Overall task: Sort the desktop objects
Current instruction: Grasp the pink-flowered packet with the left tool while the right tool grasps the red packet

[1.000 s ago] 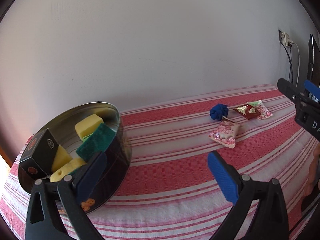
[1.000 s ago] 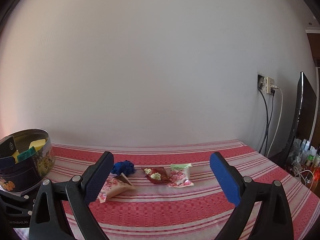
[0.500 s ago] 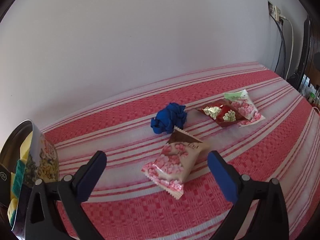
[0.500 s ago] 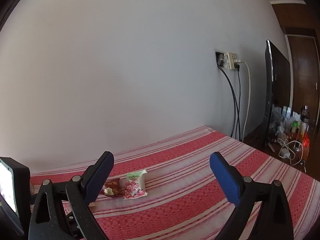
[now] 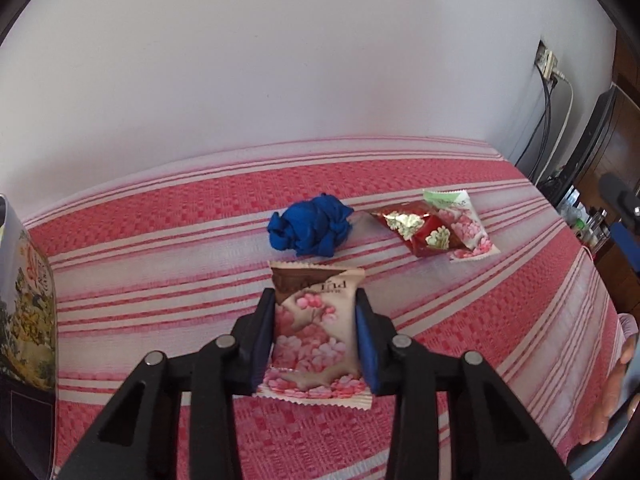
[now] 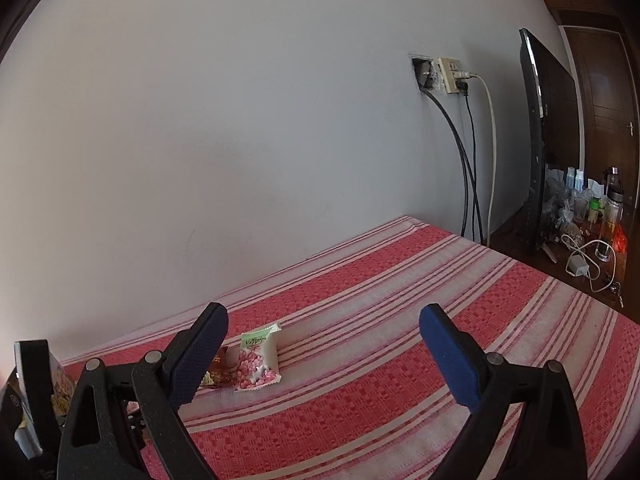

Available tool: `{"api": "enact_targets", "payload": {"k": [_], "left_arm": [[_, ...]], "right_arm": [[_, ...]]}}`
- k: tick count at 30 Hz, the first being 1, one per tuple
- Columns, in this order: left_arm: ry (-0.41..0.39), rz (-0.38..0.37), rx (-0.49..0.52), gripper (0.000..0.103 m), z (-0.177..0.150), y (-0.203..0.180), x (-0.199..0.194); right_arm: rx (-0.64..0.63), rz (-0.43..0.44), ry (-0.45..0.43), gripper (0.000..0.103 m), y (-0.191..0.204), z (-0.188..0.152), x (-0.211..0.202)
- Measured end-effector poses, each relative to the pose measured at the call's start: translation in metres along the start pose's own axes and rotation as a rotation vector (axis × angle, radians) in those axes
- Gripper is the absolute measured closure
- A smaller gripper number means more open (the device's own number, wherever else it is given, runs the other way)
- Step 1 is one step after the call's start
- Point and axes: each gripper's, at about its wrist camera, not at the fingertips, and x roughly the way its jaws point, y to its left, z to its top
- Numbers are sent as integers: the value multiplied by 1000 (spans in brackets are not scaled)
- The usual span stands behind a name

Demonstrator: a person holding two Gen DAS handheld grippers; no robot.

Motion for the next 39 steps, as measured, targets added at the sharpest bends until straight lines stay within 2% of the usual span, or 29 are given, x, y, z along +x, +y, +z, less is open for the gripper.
{"api": "enact_targets", "payload": {"k": [3, 6, 8, 10, 12, 15, 18, 22, 25, 29, 31, 34, 39], "left_arm": [[-68, 25, 0, 66, -14, 2, -29], [-149, 56, -15, 66, -22, 7, -62], [-207, 81, -17, 66, -29, 9, -85], [-268, 127, 3, 66, -31, 14, -102], [-310, 167, 17, 66, -35, 14, -110], [-302, 149, -12, 66, -28, 23, -101], [-298, 153, -33, 66, -27, 32, -100], [-325, 201, -6, 66, -29, 31, -102], [-316, 188, -18, 66, -30, 31, -100], [-319, 203, -15, 66, -32, 30, -99], [-322, 221, -9, 66, -33, 29, -97], [-330, 231, -2, 66, -36, 26, -97], [-356, 278, 26, 66, -40, 19, -100]], "right_arm": [[-43, 38, 20, 7, 10, -6, 4], [-110, 92, 42, 19, 25, -13, 7], [-145, 158, 92, 41, 37, -19, 14], [-166, 220, 173, 52, 51, -25, 28], [-212, 246, 225, 52, 68, -28, 42], [-289, 206, 242, 52, 90, -29, 62], [-311, 203, 343, 52, 104, -33, 93], [-362, 196, 475, 51, 118, -46, 123], [-408, 163, 474, 53, 127, -50, 126], [-382, 169, 466, 57, 123, -50, 125], [-310, 235, 406, 57, 112, -45, 109], [-238, 337, 270, 57, 99, -43, 71], [-244, 318, 125, 57, 102, -54, 21]]}}
